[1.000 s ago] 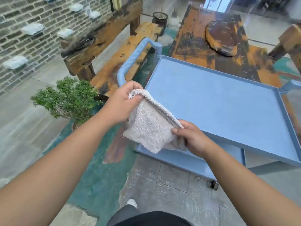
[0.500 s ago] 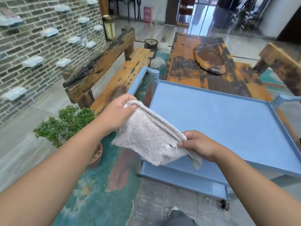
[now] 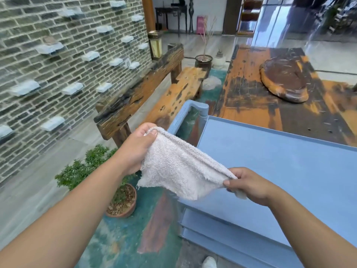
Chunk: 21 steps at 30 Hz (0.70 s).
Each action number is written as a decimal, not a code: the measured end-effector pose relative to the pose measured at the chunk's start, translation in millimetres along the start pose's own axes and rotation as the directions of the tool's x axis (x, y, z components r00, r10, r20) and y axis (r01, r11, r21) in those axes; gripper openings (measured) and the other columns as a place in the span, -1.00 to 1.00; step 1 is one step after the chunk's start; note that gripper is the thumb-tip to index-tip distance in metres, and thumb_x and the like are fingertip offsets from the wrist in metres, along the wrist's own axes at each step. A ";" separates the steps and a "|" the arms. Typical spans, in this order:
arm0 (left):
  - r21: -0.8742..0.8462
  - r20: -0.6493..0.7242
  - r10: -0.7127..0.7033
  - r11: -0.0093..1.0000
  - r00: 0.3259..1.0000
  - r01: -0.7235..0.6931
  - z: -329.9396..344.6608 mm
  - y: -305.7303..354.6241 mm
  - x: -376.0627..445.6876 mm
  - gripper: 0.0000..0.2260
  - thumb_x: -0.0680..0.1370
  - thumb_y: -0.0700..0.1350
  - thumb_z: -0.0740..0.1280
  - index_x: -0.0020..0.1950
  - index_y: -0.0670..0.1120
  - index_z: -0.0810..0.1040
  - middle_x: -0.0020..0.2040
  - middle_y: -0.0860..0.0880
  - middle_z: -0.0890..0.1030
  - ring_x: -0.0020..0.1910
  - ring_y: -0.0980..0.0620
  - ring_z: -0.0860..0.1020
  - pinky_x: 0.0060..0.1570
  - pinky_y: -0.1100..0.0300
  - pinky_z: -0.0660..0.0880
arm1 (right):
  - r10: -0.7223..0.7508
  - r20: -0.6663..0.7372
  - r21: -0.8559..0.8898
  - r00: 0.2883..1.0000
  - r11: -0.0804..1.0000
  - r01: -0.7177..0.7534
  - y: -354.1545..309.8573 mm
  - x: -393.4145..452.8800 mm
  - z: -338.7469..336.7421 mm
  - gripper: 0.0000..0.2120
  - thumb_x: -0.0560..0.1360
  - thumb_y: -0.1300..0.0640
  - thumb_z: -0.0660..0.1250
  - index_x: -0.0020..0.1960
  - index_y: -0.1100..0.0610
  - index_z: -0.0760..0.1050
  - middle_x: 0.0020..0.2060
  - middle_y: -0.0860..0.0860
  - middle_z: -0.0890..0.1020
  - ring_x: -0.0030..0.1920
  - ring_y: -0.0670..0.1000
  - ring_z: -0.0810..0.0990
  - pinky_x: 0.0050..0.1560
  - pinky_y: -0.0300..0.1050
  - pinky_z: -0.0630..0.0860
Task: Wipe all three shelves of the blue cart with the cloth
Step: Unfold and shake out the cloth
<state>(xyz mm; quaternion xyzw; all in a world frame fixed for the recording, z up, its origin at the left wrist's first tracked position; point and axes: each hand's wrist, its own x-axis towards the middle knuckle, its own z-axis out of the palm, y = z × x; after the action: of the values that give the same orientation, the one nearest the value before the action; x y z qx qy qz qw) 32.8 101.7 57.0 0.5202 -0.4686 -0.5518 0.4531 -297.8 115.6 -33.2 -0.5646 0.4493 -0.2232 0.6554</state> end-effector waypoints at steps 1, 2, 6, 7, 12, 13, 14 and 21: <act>-0.020 -0.017 -0.012 1.000 1.000 0.012 -1.1 1.6 13.2 -0.88 0.66 -0.09 0.20 0.03 -0.02 0.52 -0.24 -0.06 0.63 -0.29 -0.04 0.59 -0.26 0.04 0.55 | -0.006 -0.025 0.069 1.000 0.998 0.008 -1.5 11.4 -8.4 -0.83 0.36 0.08 0.45 -0.17 0.16 0.54 -0.37 0.09 0.41 -0.39 0.01 0.31 -0.40 -0.18 0.19; -0.044 -0.036 -0.024 0.999 0.999 0.022 -2.4 3.4 25.7 -0.87 0.66 -0.09 0.20 0.00 -0.01 0.54 -0.23 -0.07 0.63 -0.29 -0.05 0.60 -0.27 0.03 0.56 | -0.021 -0.049 0.161 0.999 0.987 0.029 -2.3 23.1 -16.3 -0.86 0.37 0.12 0.45 -0.16 0.16 0.55 -0.35 0.07 0.47 -0.39 -0.01 0.37 -0.38 -0.20 0.28; -0.136 -0.080 -0.072 0.989 0.994 0.061 -9.8 3.9 74.0 -0.78 0.66 -0.10 0.19 -0.08 0.03 0.60 -0.23 -0.09 0.66 -0.29 -0.05 0.62 -0.35 0.06 0.57 | -0.044 -0.214 0.481 0.976 0.865 0.144 -8.6 70.7 -36.1 -0.82 0.34 0.28 0.44 -0.13 0.05 0.57 -0.16 0.07 0.61 -0.19 0.05 0.61 -0.08 0.03 0.59; -0.150 -0.091 -0.086 0.986 0.992 0.072 -11.5 2.2 86.5 -0.75 0.66 -0.10 0.18 -0.10 0.04 0.61 -0.22 -0.09 0.67 -0.28 -0.05 0.63 -0.34 0.06 0.58 | -0.039 -0.245 0.534 0.969 0.828 0.169 -11.3 81.6 -37.7 -0.81 0.35 0.28 0.40 -0.09 0.05 0.55 -0.13 0.05 0.63 -0.17 0.04 0.63 -0.09 0.06 0.61; -0.217 -0.148 -0.143 0.970 0.979 0.109 -30.9 -14.8 147.2 -0.83 0.66 -0.09 0.18 0.04 -0.07 0.55 -0.17 -0.11 0.70 -0.19 -0.07 0.67 -0.29 0.03 0.59 | 0.004 -0.360 0.631 0.933 0.738 0.240 -19.1 131.3 -33.9 -0.76 0.36 0.28 0.40 -0.03 0.03 0.55 -0.10 0.03 0.66 -0.17 0.04 0.64 -0.22 0.01 0.60; -0.227 -0.146 -0.159 0.966 0.976 0.123 -37.2 -18.1 158.9 -0.84 0.66 -0.09 0.18 0.08 -0.09 0.53 -0.15 -0.12 0.70 -0.17 -0.08 0.68 -0.28 0.03 0.59 | 0.023 -0.389 0.610 0.921 0.755 0.239 -21.0 140.9 -31.2 -0.78 0.39 0.30 0.40 -0.05 0.03 0.56 -0.11 0.03 0.66 -0.19 0.03 0.64 -0.27 -0.02 0.60; -0.233 -0.141 -0.189 0.960 0.972 0.153 -44.4 -23.1 172.6 -0.84 0.67 -0.10 0.17 0.10 -0.10 0.52 -0.12 -0.14 0.70 -0.13 -0.09 0.68 -0.25 0.01 0.60 | 0.058 -0.433 0.566 0.900 0.794 0.221 -21.3 151.6 -28.4 -0.78 0.43 0.33 0.39 -0.06 0.03 0.55 -0.13 0.03 0.65 -0.22 0.01 0.63 -0.31 -0.04 0.60; -0.118 -0.122 -0.359 0.931 0.925 0.346 -81.5 -62.1 246.3 -0.80 0.68 -0.11 0.15 0.23 -0.13 0.47 0.10 -0.25 0.64 0.00 -0.17 0.66 -0.13 -0.15 0.62 | 0.206 -0.744 0.270 0.636 0.963 0.005 -15.2 220.9 -11.6 -0.89 0.46 0.27 0.38 -0.13 0.08 0.51 -0.16 0.07 0.57 -0.25 0.05 0.54 -0.34 0.01 0.61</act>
<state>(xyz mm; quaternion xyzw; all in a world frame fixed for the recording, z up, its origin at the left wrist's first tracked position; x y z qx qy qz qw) 101.5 -136.0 -42.8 0.6117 -0.3074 -0.6076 0.4026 -194.6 -71.4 -92.8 -0.3046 0.6836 -0.4579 0.4798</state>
